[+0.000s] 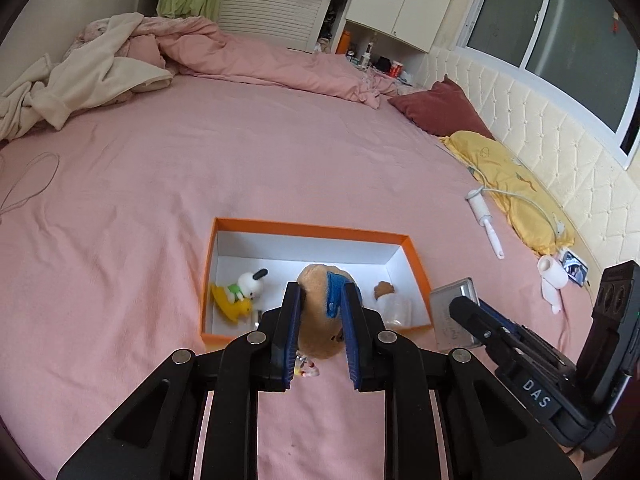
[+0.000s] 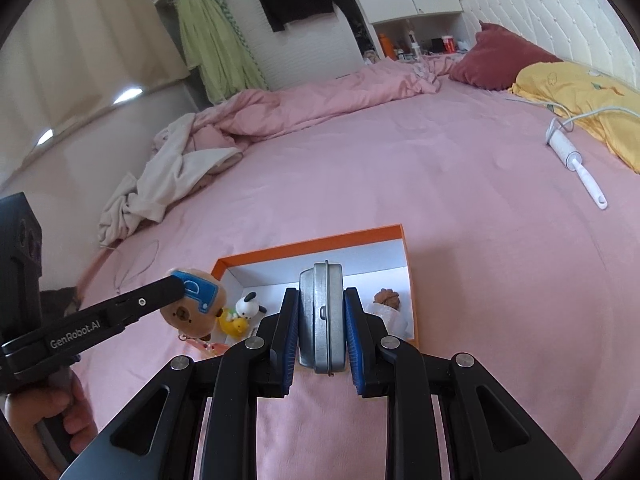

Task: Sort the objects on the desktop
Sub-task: 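Lift both items out and set them on the bedspread beside the box, opening both tools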

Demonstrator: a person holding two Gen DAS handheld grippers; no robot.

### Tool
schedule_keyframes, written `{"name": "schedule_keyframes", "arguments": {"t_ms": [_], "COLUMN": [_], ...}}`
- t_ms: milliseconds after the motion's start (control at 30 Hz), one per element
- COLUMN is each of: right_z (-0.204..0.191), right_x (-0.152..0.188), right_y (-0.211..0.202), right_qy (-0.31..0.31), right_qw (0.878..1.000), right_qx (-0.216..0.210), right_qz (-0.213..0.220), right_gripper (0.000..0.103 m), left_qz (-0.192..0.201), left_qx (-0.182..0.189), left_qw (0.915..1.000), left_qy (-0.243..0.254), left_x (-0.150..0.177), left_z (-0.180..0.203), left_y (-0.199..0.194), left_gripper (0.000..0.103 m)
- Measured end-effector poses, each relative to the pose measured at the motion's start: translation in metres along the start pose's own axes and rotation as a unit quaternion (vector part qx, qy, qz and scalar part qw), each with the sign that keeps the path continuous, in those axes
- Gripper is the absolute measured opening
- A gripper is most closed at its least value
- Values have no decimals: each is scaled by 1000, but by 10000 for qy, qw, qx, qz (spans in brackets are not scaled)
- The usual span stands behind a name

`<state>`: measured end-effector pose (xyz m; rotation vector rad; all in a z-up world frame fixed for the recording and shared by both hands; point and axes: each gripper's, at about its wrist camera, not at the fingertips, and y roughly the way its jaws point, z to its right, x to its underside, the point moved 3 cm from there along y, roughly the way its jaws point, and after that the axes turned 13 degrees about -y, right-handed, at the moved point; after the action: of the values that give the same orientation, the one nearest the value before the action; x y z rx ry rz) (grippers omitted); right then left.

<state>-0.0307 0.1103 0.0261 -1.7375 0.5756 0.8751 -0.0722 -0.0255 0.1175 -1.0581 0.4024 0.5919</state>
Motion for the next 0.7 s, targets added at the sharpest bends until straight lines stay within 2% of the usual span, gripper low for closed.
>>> {"name": "schedule_keyframes", "arguments": {"t_ms": [167, 267, 467, 700], "right_z": [-7, -11, -13, -10], "right_x": [22, 35, 77, 111], "right_y": [-9, -14, -2, 23], "right_qy": [-146, -234, -410, -544], "right_qw": [9997, 9992, 9958, 9902], "right_qx": [62, 100, 159, 151], "right_qz": [-184, -295, -807, -1276], "right_gripper": [21, 21, 21, 21], "left_qz": [-32, -214, -435, -442], "left_qx": [-84, -322, -392, -358], "left_qw": [9997, 9989, 9967, 9946], "left_qy": [-220, -262, -571, -873], "left_x": [38, 66, 119, 128], "left_z": [-3, -6, -29, -48], "left_y": [-12, -3, 22, 35], "left_gripper": [21, 21, 21, 21]}}
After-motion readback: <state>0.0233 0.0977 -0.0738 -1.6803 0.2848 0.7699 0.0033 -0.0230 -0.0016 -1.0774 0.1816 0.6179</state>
